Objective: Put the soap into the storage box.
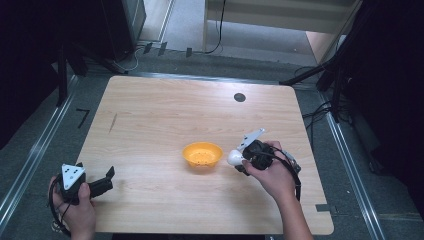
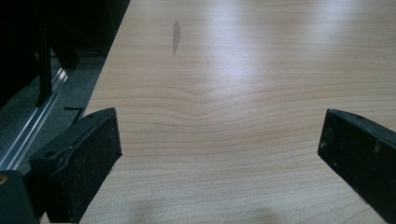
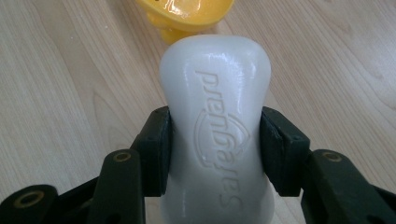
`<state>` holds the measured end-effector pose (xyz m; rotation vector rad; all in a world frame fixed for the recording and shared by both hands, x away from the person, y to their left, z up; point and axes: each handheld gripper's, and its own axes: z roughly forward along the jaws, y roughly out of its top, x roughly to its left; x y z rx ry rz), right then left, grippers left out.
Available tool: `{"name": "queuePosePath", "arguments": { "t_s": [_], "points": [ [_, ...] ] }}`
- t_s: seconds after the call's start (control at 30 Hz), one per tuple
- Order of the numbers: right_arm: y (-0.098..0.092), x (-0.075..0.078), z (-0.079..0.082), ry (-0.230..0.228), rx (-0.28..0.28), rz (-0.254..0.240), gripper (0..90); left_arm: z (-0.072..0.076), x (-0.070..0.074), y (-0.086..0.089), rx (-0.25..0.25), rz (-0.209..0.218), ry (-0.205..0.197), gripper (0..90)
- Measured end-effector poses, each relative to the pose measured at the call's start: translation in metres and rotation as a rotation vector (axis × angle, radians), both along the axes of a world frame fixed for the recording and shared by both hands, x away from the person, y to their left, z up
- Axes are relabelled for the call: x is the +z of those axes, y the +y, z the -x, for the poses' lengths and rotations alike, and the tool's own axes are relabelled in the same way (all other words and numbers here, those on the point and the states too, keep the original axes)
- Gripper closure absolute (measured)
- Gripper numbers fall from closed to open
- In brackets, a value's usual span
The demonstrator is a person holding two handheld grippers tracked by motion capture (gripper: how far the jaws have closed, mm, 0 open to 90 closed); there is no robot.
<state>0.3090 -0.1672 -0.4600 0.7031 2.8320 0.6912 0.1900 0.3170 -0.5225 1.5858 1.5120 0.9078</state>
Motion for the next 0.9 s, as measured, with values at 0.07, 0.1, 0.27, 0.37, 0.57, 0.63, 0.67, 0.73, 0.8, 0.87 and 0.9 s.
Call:
{"name": "queuePosePath", "arguments": {
  "t_s": [0.07, 0.1, 0.27, 0.37, 0.57, 0.63, 0.67, 0.73, 0.8, 0.87, 0.9],
  "points": [
    [0.002, 0.001, -0.002, -0.002, 0.014, 0.003, 50.1, 0.000, 0.000, 0.000, 0.000, 0.000, 0.000, 0.0],
    [0.002, 0.001, -0.002, -0.002, 0.014, 0.003, 50.1, 0.000, 0.000, 0.000, 0.000, 0.000, 0.000, 0.0],
    [0.006, 0.003, -0.004, 0.001, 0.033, 0.003, 50.1, 0.000, 0.000, 0.000, 0.000, 0.002, 0.001, 0.0],
    [0.010, 0.005, -0.005, 0.003, 0.038, 0.006, 50.1, 0.000, 0.000, 0.001, -0.001, 0.005, 0.000, 0.0],
    [0.013, 0.007, -0.007, -0.007, 0.057, -0.005, 50.1, 0.000, 0.000, 0.001, -0.002, 0.004, 0.000, 0.0],
    [0.015, 0.009, -0.008, -0.016, 0.063, -0.005, 50.0, 0.000, 0.000, 0.001, -0.002, 0.004, 0.000, 0.0],
    [0.015, 0.009, -0.009, -0.019, 0.071, -0.006, 50.1, 0.000, 0.000, 0.001, -0.002, 0.004, 0.000, 0.0],
    [0.016, 0.010, -0.009, -0.015, 0.073, -0.006, 50.1, 0.000, 0.000, 0.000, -0.001, 0.002, 0.001, 0.0],
    [0.017, 0.010, -0.010, -0.019, 0.087, -0.010, 50.1, 0.000, 0.000, 0.000, 0.000, 0.002, 0.000, 0.0],
    [0.019, 0.011, -0.011, -0.017, 0.091, -0.004, 50.1, 0.000, 0.000, 0.000, -0.001, 0.001, 0.001, 0.0],
    [0.019, 0.011, -0.011, -0.017, 0.091, -0.004, 50.1, 0.000, 0.000, 0.000, -0.001, 0.001, 0.001, 0.0]
  ]
}}
